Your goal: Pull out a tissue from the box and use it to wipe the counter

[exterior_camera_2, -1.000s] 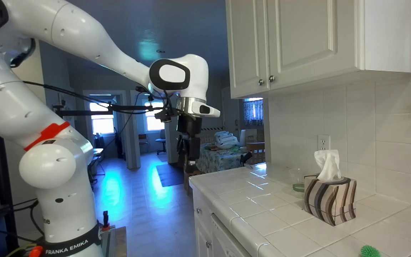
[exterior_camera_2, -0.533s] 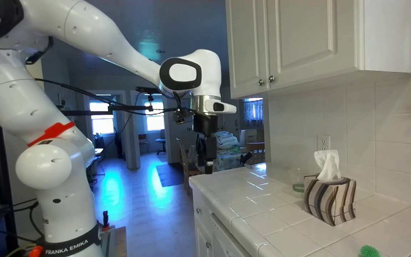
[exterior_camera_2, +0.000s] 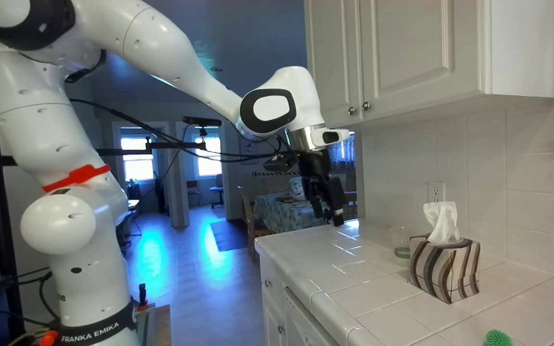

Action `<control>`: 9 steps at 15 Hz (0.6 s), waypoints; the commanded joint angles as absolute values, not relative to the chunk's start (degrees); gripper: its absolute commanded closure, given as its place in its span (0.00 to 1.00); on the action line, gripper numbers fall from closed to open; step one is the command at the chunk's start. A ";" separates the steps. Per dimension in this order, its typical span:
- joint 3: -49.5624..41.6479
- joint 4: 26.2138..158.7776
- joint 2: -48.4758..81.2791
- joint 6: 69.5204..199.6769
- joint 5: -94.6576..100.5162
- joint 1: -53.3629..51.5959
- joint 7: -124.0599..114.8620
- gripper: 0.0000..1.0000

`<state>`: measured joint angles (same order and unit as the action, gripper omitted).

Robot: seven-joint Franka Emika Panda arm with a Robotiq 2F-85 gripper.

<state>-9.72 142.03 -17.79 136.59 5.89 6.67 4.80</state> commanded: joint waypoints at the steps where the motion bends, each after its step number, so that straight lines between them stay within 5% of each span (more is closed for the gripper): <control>1: -9.17 141.56 -17.32 136.81 5.63 7.37 4.99 0.00; 9: -9.94 135.70 -10.60 141.36 3.75 7.01 6.07 0.00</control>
<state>-9.69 139.93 -15.51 138.74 5.19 6.85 4.76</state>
